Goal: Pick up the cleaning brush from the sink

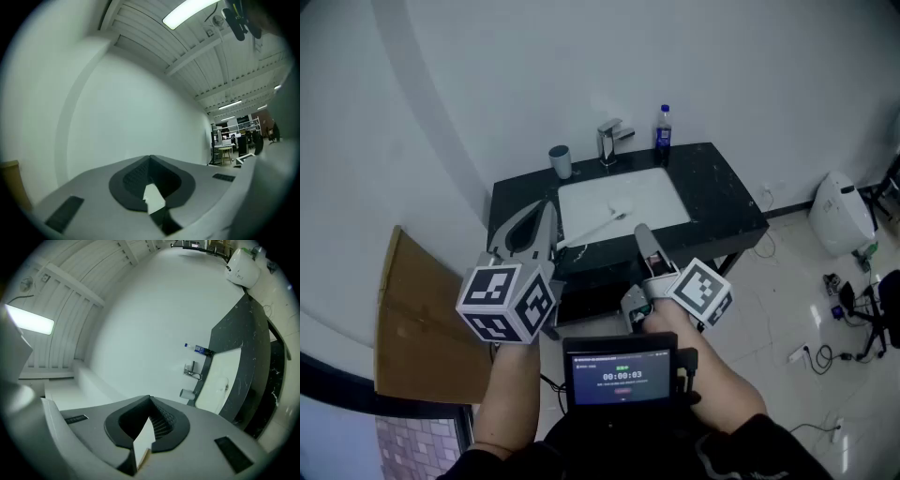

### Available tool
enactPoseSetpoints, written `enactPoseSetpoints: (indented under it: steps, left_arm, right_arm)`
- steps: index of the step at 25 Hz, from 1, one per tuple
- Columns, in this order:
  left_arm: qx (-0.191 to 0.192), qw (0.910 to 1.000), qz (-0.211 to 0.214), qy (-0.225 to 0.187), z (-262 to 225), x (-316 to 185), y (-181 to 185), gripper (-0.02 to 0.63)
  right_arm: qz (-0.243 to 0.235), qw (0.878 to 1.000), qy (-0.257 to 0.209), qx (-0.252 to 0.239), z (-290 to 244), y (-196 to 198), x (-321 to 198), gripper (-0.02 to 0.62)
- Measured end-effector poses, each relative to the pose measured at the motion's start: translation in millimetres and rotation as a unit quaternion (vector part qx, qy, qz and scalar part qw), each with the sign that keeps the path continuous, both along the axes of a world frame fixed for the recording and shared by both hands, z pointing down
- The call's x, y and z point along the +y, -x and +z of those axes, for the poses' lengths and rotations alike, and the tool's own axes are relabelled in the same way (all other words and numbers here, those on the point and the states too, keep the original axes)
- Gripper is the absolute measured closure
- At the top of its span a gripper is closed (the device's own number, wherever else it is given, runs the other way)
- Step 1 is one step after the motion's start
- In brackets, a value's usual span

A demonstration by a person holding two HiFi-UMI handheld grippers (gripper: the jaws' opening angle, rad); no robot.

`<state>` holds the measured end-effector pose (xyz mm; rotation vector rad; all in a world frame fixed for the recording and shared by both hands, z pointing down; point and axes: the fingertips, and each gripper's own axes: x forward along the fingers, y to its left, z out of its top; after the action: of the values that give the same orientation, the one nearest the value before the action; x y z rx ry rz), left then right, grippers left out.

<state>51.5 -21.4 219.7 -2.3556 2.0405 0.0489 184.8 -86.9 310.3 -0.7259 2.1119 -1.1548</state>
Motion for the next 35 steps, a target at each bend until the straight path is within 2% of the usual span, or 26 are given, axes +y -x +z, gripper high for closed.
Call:
enactPoseSetpoints:
  steps: [5, 8, 13, 16, 20, 25, 28, 32, 35]
  left_arm:
    - [0.001, 1.0, 0.002, 0.003, -0.4, -5.7, 3.1, 0.604]
    - [0.011, 0.9999, 0.009, 0.006, 2.0, -6.9, 3.8, 0.604]
    - [0.01, 0.9997, 0.02, 0.008, 5.0, -5.3, 10.3, 0.604]
    - [0.011, 0.9996, 0.023, 0.007, 5.7, -5.7, 21.9, 0.604]
    - [0.005, 0.9996, 0.028, 0.008, 4.0, -7.9, 40.1, 0.604]
    - [-0.024, 0.9984, 0.051, 0.009, -2.9, -7.4, 67.0, 0.604]
    - [-0.027, 0.9972, 0.068, 0.011, -4.6, -25.6, 90.4, 0.604]
    - [-0.032, 0.997, 0.068, 0.017, 5.2, -50.5, 113.9, 0.604]
    - [-0.036, 0.9964, 0.075, 0.017, 3.7, -76.7, 126.3, 0.604]
  right_arm:
    - [-0.004, 1.0, -0.011, -0.003, -5.8, 4.2, -1.9, 0.592]
    - [0.006, 0.999, -0.025, 0.031, -7.7, 4.0, 0.9, 0.592]
    - [0.008, 0.999, -0.024, 0.024, -11.7, 13.7, 0.4, 0.592]
    - [0.015, 0.999, -0.032, 0.039, -11.3, 22.0, 0.8, 0.592]
    - [0.006, 0.997, -0.055, 0.051, -23.5, 46.3, 5.0, 0.592]
    - [0.012, 0.993, -0.066, 0.099, -36.3, 77.6, -3.5, 0.592]
    - [0.018, 0.99, -0.065, 0.124, -35.9, 102.5, -23.7, 0.592]
    - [0.004, 0.986, -0.058, 0.156, -22.3, 130.5, -46.6, 0.592]
    - [0.001, 0.986, -0.059, 0.157, -21.0, 146.1, -74.1, 0.592]
